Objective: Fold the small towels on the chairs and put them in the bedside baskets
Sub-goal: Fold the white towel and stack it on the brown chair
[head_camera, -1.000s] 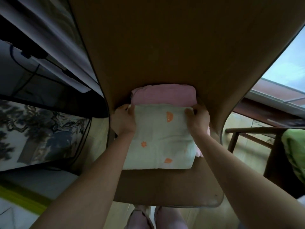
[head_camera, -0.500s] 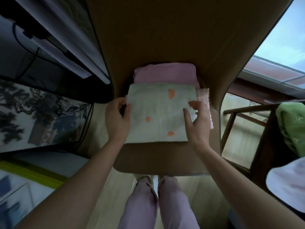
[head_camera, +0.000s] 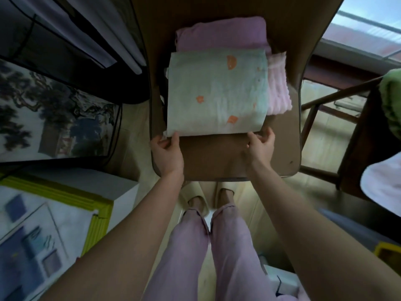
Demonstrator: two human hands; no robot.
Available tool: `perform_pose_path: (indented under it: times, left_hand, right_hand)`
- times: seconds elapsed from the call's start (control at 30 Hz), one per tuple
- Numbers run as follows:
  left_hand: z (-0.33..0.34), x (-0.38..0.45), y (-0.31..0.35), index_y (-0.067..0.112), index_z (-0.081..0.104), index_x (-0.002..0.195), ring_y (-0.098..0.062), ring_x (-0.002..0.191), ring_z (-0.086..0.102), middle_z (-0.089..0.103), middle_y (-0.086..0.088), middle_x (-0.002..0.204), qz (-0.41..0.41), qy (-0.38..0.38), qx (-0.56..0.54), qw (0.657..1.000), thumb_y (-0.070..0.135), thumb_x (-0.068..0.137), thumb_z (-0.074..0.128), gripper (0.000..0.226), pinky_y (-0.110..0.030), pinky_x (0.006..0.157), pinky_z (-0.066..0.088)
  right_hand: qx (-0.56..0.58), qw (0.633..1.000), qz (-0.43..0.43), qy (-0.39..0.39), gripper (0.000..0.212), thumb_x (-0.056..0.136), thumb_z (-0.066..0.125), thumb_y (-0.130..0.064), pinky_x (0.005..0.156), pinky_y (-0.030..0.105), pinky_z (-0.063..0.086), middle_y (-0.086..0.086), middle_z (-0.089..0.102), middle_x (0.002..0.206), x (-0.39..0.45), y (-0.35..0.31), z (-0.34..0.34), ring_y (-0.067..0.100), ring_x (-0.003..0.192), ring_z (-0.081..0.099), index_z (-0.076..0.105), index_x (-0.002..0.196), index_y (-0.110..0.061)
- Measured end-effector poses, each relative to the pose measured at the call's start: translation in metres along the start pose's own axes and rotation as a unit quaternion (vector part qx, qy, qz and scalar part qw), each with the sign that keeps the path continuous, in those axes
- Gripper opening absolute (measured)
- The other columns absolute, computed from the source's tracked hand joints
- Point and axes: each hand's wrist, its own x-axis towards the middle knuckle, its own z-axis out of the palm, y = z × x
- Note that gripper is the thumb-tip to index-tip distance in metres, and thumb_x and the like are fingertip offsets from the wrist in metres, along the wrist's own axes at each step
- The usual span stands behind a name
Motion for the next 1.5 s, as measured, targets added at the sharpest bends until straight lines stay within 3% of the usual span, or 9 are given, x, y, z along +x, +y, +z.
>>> perform_pose_path:
  times: [0.17,0.33,0.47,0.57,0.67,0.9,1.1,1.27,1.5]
  left_hand:
    - [0.003,0.005,0.009,0.007,0.054,0.126,-0.010,0.093,0.064,0.065,-0.006,0.113,-0.053,-0.049,-0.070,0.995,0.032,0.090,0.067,0.046,-0.023,0.083,0.053]
    - [0.002,0.005,0.014,0.008,0.051,0.127,-0.016,0.102,0.062,0.061,-0.006,0.117,-0.118,-0.029,-0.166,0.979,0.021,0.084,0.074,0.051,-0.021,0.080,0.051]
    - [-0.001,0.000,0.019,0.010,0.052,0.122,-0.016,0.097,0.062,0.061,-0.003,0.112,-0.115,-0.024,-0.187,0.975,0.014,0.083,0.074,0.045,-0.024,0.076,0.053]
    - [-0.004,-0.007,0.026,0.007,0.050,0.128,-0.013,0.092,0.061,0.059,-0.007,0.116,-0.109,-0.031,-0.216,0.970,0.009,0.086,0.071,0.047,-0.020,0.065,0.055]
    - [-0.007,-0.011,0.042,0.008,0.052,0.128,-0.014,0.095,0.061,0.059,-0.008,0.121,-0.108,-0.043,-0.216,0.969,0.012,0.087,0.069,0.045,-0.019,0.064,0.055]
    - [0.002,-0.033,0.148,0.014,0.051,0.109,-0.013,0.090,0.058,0.056,-0.004,0.109,-0.020,-0.035,-0.215,0.976,0.015,0.092,0.064,0.022,-0.021,0.068,0.054]
    - [-0.016,-0.071,0.220,0.015,0.050,0.102,-0.015,0.096,0.056,0.053,-0.002,0.107,0.076,-0.006,-0.198,0.977,0.011,0.089,0.067,0.021,-0.021,0.069,0.053]
    - [-0.035,-0.088,0.204,0.008,0.053,0.121,-0.021,0.092,0.057,0.054,-0.007,0.108,0.035,0.013,-0.077,0.996,0.010,0.092,0.062,0.031,-0.027,0.073,0.052]
    - [-0.044,-0.098,0.142,0.011,0.061,0.110,-0.021,0.087,0.056,0.059,-0.008,0.108,-0.039,-0.005,0.053,0.998,0.004,0.095,0.049,0.020,-0.036,0.084,0.054]
  right_hand:
    - [-0.091,0.995,-0.040,-0.016,0.028,0.088,0.067,-0.021,0.085,0.029,0.049,0.007,0.063,0.103,0.005,-0.008,0.000,0.019,0.093,0.060,0.063,0.114,-0.011]
    - [-0.023,1.000,-0.015,-0.005,0.021,0.086,0.067,-0.022,0.075,0.034,0.047,0.006,0.059,0.087,0.003,-0.013,-0.006,0.020,0.081,0.056,0.052,0.084,-0.009]
    - [0.048,0.999,0.011,-0.006,0.028,0.078,0.074,-0.018,0.087,0.044,0.057,0.007,0.063,0.100,-0.001,-0.019,-0.011,0.026,0.095,0.066,0.053,0.096,-0.012]
    - [0.101,0.994,0.048,-0.002,0.040,0.082,0.074,-0.013,0.077,0.031,0.059,0.007,0.061,0.105,-0.009,-0.030,-0.015,0.020,0.092,0.066,0.050,0.114,-0.010]
    - [0.114,0.991,0.069,-0.018,0.019,0.090,0.067,-0.014,0.063,0.021,0.053,0.006,0.064,0.094,-0.021,-0.053,-0.017,0.016,0.082,0.064,0.060,0.106,-0.006]
    - [0.124,0.987,-0.069,-0.078,0.014,0.100,0.052,-0.015,0.087,0.035,0.056,0.005,0.063,0.098,-0.043,-0.165,-0.009,0.019,0.096,0.064,0.057,0.110,-0.008]
    - [0.168,0.976,-0.116,-0.080,0.007,0.098,0.056,-0.014,0.072,0.025,0.058,0.006,0.062,0.098,-0.087,-0.236,-0.023,0.018,0.094,0.063,0.059,0.103,-0.011]
    - [0.048,0.995,-0.084,-0.013,0.008,0.097,0.056,-0.014,0.043,0.018,0.045,0.008,0.065,0.101,-0.111,-0.222,-0.047,0.025,0.086,0.067,0.057,0.089,-0.015]
    - [-0.068,0.997,0.023,-0.010,0.012,0.096,0.056,-0.007,0.062,0.027,0.057,0.012,0.064,0.102,-0.099,-0.153,-0.073,0.027,0.091,0.067,0.058,0.107,-0.010]
